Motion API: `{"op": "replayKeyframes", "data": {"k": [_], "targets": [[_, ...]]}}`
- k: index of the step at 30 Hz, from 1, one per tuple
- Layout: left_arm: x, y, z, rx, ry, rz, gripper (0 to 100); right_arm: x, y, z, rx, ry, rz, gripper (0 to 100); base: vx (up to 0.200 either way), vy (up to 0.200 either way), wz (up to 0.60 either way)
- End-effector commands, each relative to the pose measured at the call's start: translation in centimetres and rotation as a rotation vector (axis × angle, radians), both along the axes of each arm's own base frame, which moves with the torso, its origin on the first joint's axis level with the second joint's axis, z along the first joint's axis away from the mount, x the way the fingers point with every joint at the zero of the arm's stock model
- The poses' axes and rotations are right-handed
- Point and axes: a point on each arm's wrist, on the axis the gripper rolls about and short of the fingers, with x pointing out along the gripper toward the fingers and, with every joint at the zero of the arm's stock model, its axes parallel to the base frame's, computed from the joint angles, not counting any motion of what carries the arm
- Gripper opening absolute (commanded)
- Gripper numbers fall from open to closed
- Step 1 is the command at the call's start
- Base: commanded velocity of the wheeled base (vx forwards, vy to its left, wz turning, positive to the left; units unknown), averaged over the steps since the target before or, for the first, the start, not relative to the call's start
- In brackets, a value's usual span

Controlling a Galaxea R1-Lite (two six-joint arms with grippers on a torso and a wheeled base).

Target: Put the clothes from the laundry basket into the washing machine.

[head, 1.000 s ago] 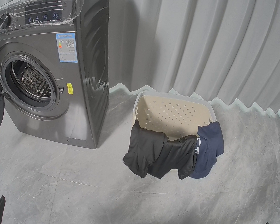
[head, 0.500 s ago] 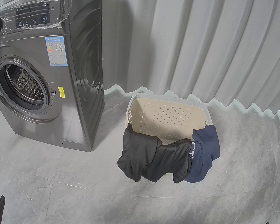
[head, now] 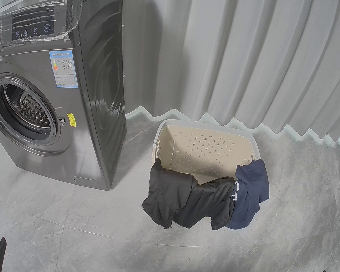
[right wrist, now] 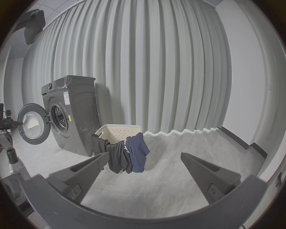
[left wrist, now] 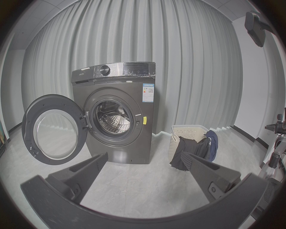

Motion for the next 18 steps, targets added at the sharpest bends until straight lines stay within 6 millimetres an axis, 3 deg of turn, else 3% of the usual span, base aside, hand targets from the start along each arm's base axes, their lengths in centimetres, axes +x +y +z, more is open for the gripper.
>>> {"op": "replayKeyframes", "data": {"k": [1, 8, 18], "targets": [[-0.03, 0.0, -0.45, 0.003, -0.004, 0.001, 100, 0.02, 0.0, -0.48, -0.001, 0.003, 0.001, 100, 0.0, -0.2, 0.0], [-0.03, 0.0, -0.46, -0.002, -0.002, 0.0, 100, 0.02, -0.01, -0.48, 0.0, 0.003, -0.004, 100, 0.0, -0.2, 0.0], [-0.03, 0.0, -0.46, -0.003, -0.002, 0.0, 100, 0.02, 0.0, -0.48, -0.017, 0.003, 0.002, 100, 0.02, 0.0, 0.0]]}}
